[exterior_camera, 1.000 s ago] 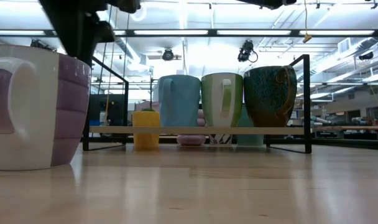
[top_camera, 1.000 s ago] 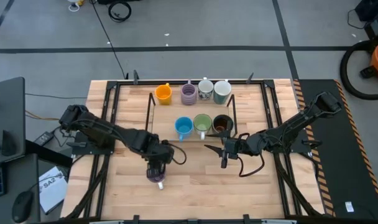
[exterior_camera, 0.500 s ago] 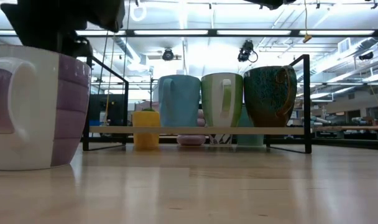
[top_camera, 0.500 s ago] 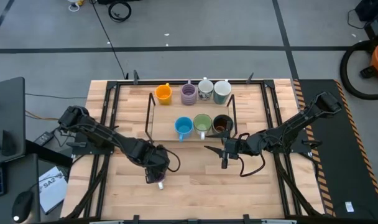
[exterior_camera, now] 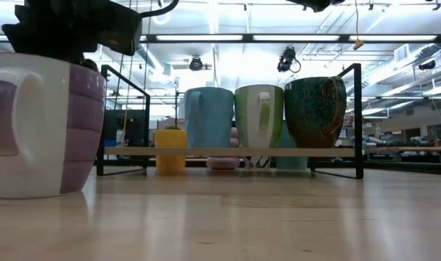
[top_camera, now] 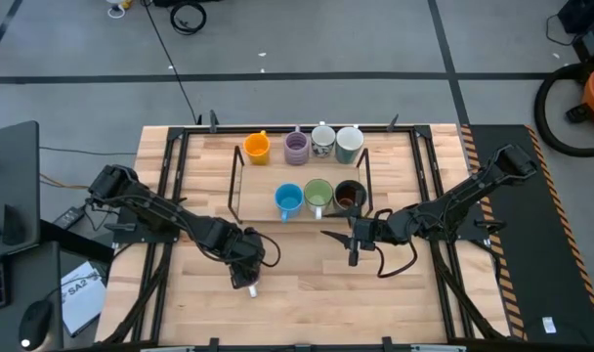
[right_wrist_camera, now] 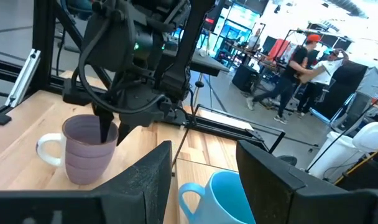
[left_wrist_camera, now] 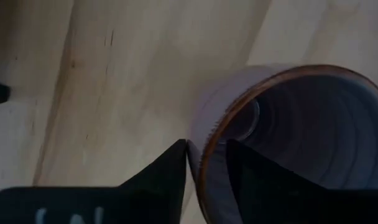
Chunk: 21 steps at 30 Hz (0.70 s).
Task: Place coffee mugs
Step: Put the bottom violet mug on the shelf
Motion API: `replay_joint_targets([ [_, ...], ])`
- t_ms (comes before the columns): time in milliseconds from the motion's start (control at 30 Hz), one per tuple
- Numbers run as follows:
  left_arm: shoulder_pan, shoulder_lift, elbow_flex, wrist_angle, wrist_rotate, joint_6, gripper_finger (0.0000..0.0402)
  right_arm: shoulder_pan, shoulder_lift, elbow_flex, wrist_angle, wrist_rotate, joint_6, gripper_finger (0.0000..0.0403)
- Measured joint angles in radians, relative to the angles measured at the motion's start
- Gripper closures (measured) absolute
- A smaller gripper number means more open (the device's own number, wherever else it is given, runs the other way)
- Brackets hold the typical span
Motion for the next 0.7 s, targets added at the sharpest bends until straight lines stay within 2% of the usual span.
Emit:
replay_joint_targets([
  [133,0.0,0.0,0.0,0.0,0.002,0.025,0.032,-0.006,0.0,0.0,0.0,0.0,0.003,0.0218],
  [300,0.005,0.0,0.0,-0.003,-0.001,0.047,0.038,-0.008,0.0,0.0,0.0,-0.021,0.011,0.0218],
  [500,0.03,0.0,0.033,-0.04,0.001,0.136,0.038,-0.012,0.0,0.0,0.002,-0.024,0.012,0.0218],
  [700,0.079,0.0,0.137,-0.122,-0.103,0.301,0.038,-0.02,0.008,0.0,0.005,-0.031,0.035,0.0218],
])
